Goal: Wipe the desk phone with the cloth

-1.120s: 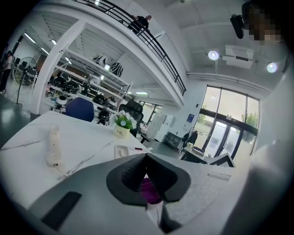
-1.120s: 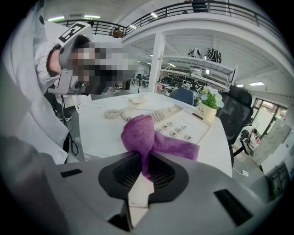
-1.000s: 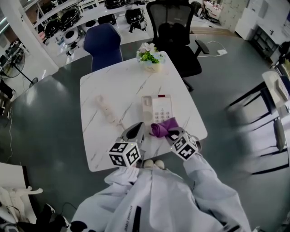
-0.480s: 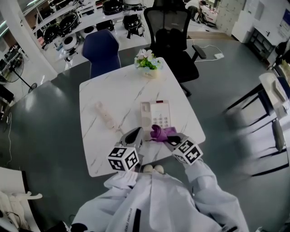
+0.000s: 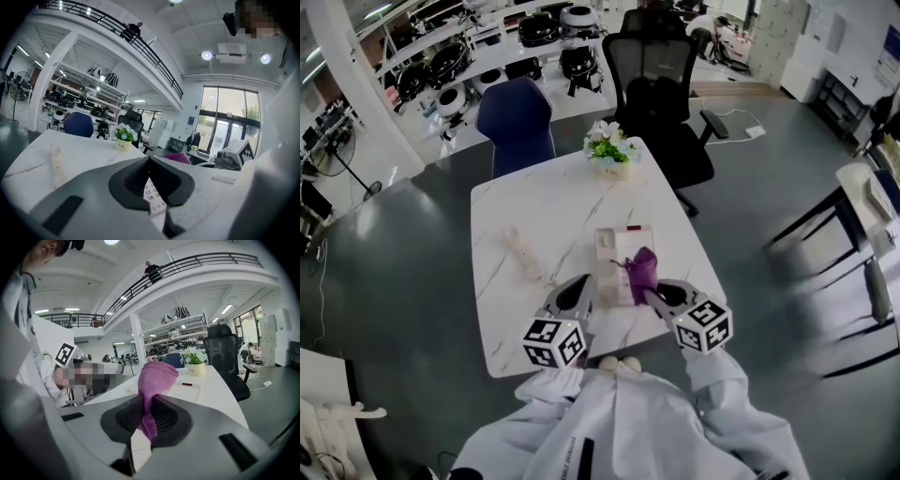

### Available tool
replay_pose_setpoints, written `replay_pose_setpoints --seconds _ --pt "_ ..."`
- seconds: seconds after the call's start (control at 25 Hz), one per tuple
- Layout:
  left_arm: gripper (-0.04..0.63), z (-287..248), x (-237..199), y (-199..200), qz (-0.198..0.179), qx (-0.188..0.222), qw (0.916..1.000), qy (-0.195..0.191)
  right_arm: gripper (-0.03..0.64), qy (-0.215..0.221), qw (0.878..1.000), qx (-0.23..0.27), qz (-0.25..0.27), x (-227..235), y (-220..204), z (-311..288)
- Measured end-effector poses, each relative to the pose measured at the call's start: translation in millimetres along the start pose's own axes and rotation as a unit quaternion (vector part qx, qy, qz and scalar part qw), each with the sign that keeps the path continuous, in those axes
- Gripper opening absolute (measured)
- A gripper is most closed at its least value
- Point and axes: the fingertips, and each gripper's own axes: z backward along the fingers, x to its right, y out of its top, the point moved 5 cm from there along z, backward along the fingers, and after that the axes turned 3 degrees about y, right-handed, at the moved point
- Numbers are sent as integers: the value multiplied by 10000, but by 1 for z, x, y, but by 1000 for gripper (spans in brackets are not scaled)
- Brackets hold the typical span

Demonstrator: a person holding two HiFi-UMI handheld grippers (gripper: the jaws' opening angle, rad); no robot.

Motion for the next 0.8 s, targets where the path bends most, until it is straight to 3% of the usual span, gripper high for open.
replay_pose_setpoints --seconds 0.32,0.8 --pt "-2 13 -7 17 -87 335 9993 141 31 -181 9937 1083 -244 12 22 14" --pt "-2 30 -10 51 -382 695 9966 239 31 -443 9808 1846 -443 22 54 40"
